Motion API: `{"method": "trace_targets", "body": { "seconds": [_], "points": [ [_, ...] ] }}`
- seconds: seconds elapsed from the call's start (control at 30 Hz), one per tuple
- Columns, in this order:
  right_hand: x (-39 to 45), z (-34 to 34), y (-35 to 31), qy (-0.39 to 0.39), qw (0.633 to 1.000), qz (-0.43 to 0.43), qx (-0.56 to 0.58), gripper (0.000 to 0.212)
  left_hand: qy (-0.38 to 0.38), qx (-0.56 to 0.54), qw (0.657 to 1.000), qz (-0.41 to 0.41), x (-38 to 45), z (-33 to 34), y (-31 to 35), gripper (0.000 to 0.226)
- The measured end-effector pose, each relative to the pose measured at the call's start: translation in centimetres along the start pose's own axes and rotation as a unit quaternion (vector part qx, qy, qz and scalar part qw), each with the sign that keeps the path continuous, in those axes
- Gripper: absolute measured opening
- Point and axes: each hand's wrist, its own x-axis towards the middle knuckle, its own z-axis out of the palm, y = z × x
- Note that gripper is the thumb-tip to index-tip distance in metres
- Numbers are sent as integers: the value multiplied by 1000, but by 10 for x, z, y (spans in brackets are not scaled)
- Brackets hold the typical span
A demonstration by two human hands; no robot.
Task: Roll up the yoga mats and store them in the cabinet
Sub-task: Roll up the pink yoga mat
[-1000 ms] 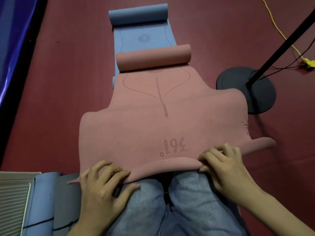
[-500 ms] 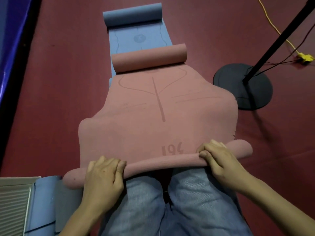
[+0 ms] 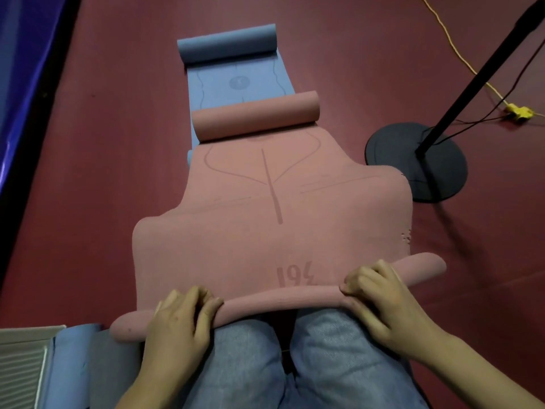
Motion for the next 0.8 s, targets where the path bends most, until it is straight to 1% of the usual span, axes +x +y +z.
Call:
{"method": "trace_targets", "body": {
  "seconds": [0.07, 0.13, 0.27, 0.33, 0.5, 0.6, 0.67, 0.8],
  "points": [
    [-4, -3, -6, -6, 999, -9, -48, 28, 35, 13, 999, 28, -4, 3, -1, 50],
    [-7, -4, -10, 8, 995, -13, -97, 31, 74, 27, 995, 58, -8, 6, -1, 54],
    [-7, -4, -17, 45, 987, 19, -152, 33, 144, 108, 975, 130, -9, 6, 3, 35],
    [-5, -6, -21, 48, 984, 32, -169, 34, 164, 129, 966, 151, -8, 5, 6, 32],
    [5, -9, -31, 30, 980, 47, -193, 37, 174, 131, 962, 163, -10, -4, 14, 30],
    [11, -11, -35, 14, 980, 59, -191, 37, 165, 152, 960, 167, -11, -5, 16, 42],
    [13, -13, -36, 1, 980, 67, -186, 35, 161, 157, 960, 164, -11, -5, 15, 46],
    [19, -13, -39, -18, 977, 62, -204, 30, 153, 163, 960, 166, -7, 0, 14, 42]
  ]
}}
